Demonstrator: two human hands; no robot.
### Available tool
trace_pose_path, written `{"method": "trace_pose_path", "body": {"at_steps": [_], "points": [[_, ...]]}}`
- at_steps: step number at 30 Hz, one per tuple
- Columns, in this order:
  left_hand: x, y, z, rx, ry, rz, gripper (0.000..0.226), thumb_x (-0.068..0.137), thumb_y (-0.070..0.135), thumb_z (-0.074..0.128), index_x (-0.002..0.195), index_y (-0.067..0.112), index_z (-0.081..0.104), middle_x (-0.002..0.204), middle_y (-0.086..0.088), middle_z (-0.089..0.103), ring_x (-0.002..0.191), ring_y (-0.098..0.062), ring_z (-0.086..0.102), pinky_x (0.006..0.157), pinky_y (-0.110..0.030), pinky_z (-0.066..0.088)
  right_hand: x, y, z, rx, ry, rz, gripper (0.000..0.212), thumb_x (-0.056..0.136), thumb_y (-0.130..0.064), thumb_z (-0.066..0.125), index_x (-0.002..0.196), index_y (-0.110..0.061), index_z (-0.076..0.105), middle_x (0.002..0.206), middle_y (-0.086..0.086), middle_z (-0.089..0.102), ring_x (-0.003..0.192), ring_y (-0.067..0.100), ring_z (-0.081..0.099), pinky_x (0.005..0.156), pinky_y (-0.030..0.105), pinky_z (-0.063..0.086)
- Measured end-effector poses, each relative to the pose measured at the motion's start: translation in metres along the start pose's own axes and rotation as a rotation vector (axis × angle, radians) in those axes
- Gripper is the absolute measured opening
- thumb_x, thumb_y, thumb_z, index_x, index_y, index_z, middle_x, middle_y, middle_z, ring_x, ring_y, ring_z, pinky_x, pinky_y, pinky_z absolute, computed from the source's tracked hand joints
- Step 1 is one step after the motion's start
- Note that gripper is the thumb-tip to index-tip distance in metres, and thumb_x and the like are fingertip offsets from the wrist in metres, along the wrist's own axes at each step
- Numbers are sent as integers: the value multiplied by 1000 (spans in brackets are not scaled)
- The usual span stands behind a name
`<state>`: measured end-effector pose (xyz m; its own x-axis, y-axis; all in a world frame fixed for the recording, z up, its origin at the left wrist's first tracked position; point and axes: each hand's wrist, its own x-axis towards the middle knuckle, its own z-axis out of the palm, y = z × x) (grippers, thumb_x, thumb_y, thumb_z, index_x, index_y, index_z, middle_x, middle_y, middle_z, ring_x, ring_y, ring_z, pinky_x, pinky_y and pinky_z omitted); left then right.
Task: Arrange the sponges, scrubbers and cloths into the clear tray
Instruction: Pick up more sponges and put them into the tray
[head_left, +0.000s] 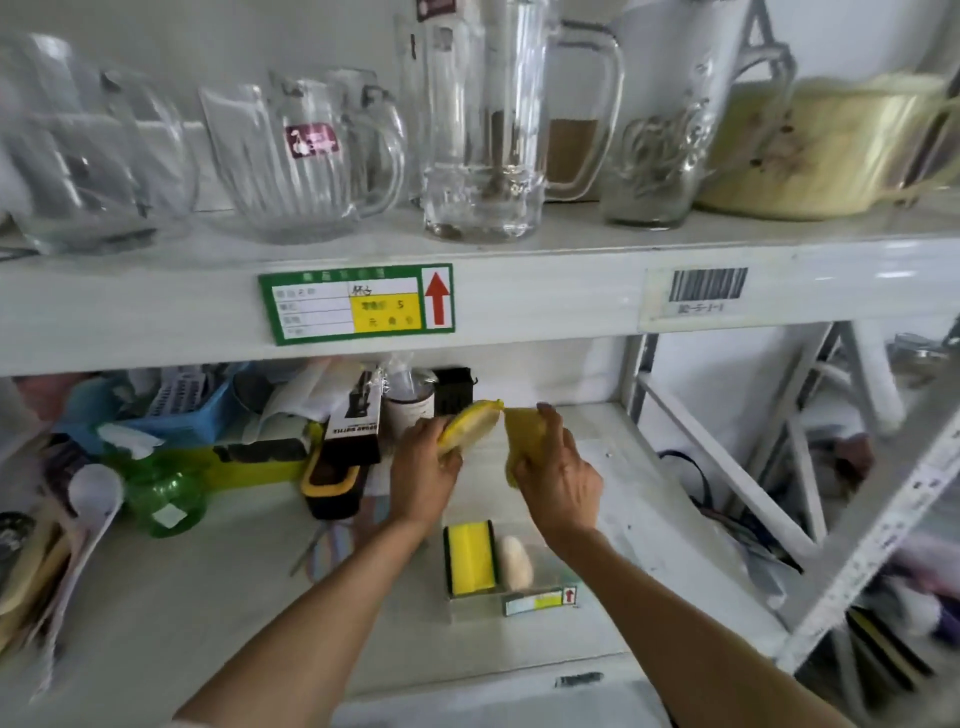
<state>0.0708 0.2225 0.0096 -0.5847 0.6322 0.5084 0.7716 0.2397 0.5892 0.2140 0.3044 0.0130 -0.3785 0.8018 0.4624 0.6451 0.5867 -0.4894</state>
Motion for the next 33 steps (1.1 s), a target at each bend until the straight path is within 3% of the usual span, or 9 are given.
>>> {"method": "trace_pose_path", "body": {"at_steps": [5,7,10,13,16,20,24,28,33], "points": [[8,5,22,150,-54,85,43,68,4,69,107,21,67,100,-6,70,94,-32,59,82,-38,48,-3,63,-17,-30,10,109,43,88,-30,55,127,-21,40,114,11,61,77,42,65,55,34,36],[10,3,27,162,-63,136,46,69,-1,67,109,23,68,105,-2,68,97,-28,56,86,-28,38,-5,84,-22,-40,13,142,38,90,-32,53,123,-21,40,113,13,61,78,42,65,57,38,43],[13,-1,31,133,-83,179,52,65,-13,62,107,18,71,109,-4,67,98,-29,56,85,-18,31,-10,108,-29,-42,17,178,34,91,-34,53,119,-20,39,111,15,62,79,41,65,63,43,52],[14,-5,35,112,-107,159,55,65,-18,60,109,12,70,120,-11,60,112,-31,54,97,-19,30,-13,124,-34,-118,1,211,34,91,-33,52,119,-18,39,108,14,63,78,39,65,60,38,45],[12,-6,35,85,-129,163,48,68,-10,71,112,9,67,128,-14,52,122,-28,50,102,-15,28,-15,132,-33,-145,-33,219,34,90,-32,53,118,-17,41,105,13,63,76,37,66,58,35,41],[11,-10,33,50,-155,164,50,65,19,86,111,10,67,130,-13,50,119,-22,52,100,-19,35,-19,133,-31,-189,-99,219,33,90,-32,51,118,-19,41,106,10,59,79,36,66,59,35,44],[8,-17,37,35,-186,160,35,71,20,83,99,2,70,131,-13,50,114,-4,45,94,-1,29,-24,133,-25,-185,-157,199,32,91,-31,50,117,-20,36,104,10,56,76,36,66,63,43,55],[9,-24,42,93,-209,133,26,81,0,62,106,1,68,139,-11,45,128,-22,49,99,-16,32,-27,131,-18,-198,-187,185,34,92,-32,51,116,-17,32,102,10,56,74,35,66,63,43,56],[15,-35,40,108,-286,192,34,78,-8,58,109,6,63,141,-12,40,129,-23,46,94,-17,34,-31,132,-16,-235,-218,200,32,93,-33,50,114,-17,32,101,9,57,78,34,67,63,42,55]]}}
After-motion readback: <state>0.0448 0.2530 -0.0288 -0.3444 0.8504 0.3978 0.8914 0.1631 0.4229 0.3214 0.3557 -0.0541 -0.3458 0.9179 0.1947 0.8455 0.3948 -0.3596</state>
